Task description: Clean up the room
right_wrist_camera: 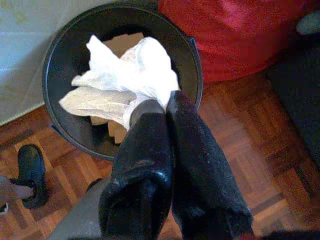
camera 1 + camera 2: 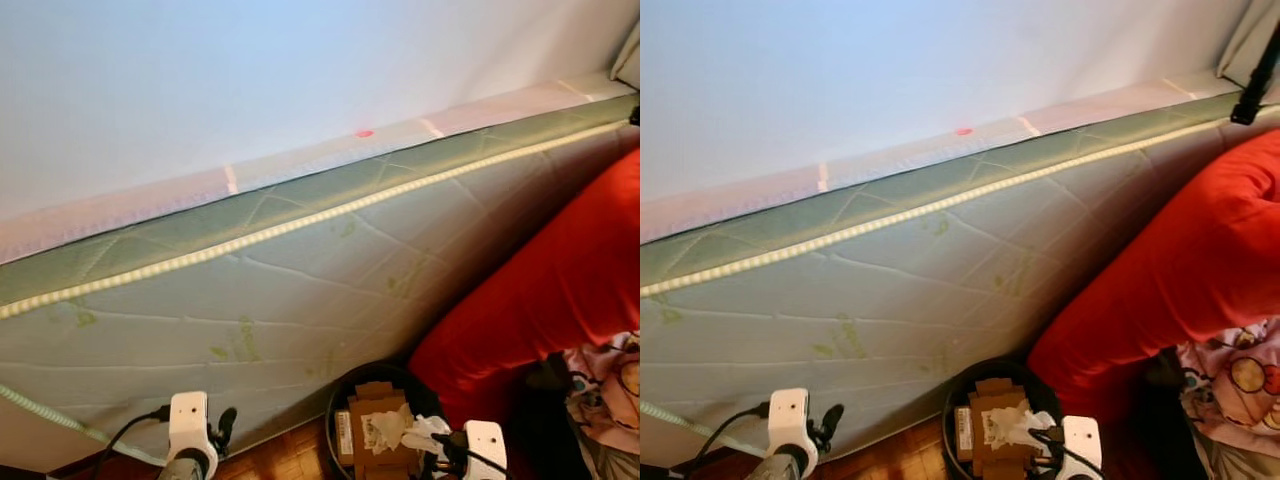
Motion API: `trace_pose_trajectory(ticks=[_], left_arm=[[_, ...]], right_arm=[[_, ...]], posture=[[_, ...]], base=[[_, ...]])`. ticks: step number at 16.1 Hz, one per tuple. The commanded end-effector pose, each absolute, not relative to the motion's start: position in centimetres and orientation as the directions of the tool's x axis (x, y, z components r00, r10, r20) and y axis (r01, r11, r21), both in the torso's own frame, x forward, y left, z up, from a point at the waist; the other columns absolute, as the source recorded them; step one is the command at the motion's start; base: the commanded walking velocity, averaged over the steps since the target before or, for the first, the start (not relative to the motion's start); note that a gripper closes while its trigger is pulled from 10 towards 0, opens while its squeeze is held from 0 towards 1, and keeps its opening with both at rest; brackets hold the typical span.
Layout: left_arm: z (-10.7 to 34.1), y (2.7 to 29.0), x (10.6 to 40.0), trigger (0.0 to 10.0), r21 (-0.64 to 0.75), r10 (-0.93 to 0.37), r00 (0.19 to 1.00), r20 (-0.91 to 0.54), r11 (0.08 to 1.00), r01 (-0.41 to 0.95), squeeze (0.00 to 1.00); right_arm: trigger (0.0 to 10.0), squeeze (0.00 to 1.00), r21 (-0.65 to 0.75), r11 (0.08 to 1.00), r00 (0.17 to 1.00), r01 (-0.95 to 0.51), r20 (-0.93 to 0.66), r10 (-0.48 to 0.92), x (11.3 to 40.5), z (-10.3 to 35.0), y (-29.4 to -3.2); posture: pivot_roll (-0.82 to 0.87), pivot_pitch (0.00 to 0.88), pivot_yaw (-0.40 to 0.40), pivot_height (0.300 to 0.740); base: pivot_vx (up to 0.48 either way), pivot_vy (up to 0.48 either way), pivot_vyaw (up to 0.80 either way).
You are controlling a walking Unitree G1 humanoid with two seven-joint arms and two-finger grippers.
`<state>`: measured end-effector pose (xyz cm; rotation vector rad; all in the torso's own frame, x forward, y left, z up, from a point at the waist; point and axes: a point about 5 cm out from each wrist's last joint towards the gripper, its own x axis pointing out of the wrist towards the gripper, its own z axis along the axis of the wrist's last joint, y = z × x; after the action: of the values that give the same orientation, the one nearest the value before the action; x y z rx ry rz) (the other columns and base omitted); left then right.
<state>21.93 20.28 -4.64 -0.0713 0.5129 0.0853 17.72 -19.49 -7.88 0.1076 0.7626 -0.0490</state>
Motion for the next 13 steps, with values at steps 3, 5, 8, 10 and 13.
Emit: trace_pose_trajectory(ticks=[3,5,8,10,13], left_arm=[[-3.7,20.1,22.4,10.0,-0.062,0.065,0.911,-0.407,0.993,-0.099,0.0],[-3.1,20.4,22.7,10.0,-0.065,0.074,0.93,-0.36,0.992,-0.104,0.0],[-2.6,20.1,22.7,10.0,-0.073,0.065,0.947,-0.316,0.993,-0.092,0.0],[-2.6,19.9,22.5,10.0,-0.078,0.061,0.95,-0.305,0.993,-0.089,0.0],[-2.9,19.4,21.7,10.0,-0.089,0.05,0.949,-0.312,0.993,-0.082,0.0]], right_arm=[[10.0,0.0,0.102,0.992,0.746,0.08,-0.666,0.008,17.4,-7.8,-19.6],[10.0,0.0,0.106,0.991,0.751,0.079,-0.66,0.011,17.4,-7.8,-19.6],[10.0,0.0,0.132,0.991,0.89,0.001,-0.453,0.059,26.4,-2.5,-16.0],[10.0,0.0,0.141,0.99,0.876,0.004,-0.479,0.065,25.9,-3.0,-16.1],[10.0,0.0,0.14,0.99,0.866,-0.003,-0.494,0.072,25.6,-3.4,-15.9]], posture=[[0.05,0.178,-0.051,0.74],[0.04,0.176,-0.049,0.74],[0.04,0.164,-0.041,0.74],[0.05,0.156,-0.04,0.74],[0.04,0.146,-0.036,0.74]], base=[[0.0,0.0,0.0],[0.0,0.0,0.0],[0.0,0.0,0.0],[0.0,0.0,0.0],[0.0,0.0,0.0]])
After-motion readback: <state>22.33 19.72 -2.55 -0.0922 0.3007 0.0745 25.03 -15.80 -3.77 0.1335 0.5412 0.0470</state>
